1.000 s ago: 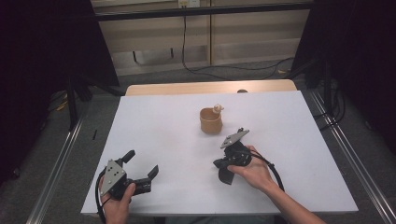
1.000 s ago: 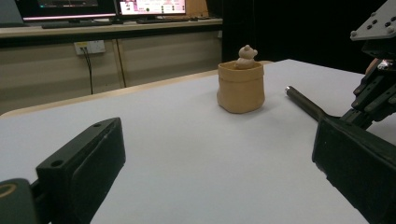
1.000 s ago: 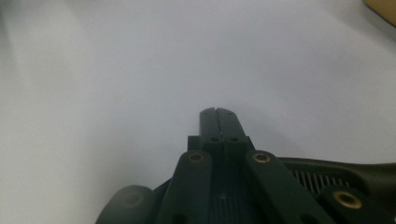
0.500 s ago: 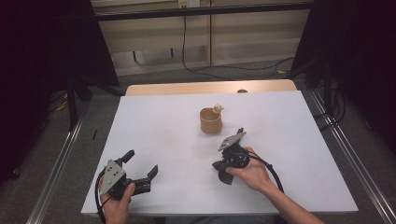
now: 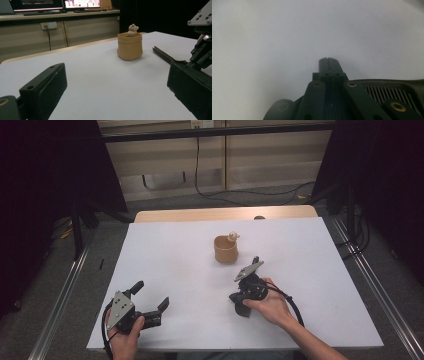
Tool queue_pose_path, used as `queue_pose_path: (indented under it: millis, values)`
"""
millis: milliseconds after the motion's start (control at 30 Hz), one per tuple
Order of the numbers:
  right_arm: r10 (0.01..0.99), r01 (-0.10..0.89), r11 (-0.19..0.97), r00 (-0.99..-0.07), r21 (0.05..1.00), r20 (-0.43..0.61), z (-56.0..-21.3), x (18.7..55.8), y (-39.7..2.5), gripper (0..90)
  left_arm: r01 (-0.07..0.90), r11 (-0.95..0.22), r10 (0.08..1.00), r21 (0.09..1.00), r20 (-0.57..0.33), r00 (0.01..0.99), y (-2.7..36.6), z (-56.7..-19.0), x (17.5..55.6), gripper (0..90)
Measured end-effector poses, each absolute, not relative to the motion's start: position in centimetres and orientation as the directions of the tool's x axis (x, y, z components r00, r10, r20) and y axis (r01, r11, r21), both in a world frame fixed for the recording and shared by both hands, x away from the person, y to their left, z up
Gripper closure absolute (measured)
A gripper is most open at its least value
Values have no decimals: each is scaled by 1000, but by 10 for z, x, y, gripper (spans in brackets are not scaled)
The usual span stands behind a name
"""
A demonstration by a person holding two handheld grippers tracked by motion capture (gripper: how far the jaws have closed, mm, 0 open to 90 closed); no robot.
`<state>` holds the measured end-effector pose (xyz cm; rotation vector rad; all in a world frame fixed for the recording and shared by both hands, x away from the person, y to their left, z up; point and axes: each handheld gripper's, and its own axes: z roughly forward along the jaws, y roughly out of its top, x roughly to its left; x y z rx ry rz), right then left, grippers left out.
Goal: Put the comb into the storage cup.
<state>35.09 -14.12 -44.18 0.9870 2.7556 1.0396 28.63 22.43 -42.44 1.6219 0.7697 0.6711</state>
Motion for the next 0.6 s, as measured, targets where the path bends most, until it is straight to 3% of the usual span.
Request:
queue_pose_path:
  millis: [600]
  values:
    - [607,587,545,-769,599,201,-443,350,-150,900,129,-121,789,984,16,615,225,-424,286,27]
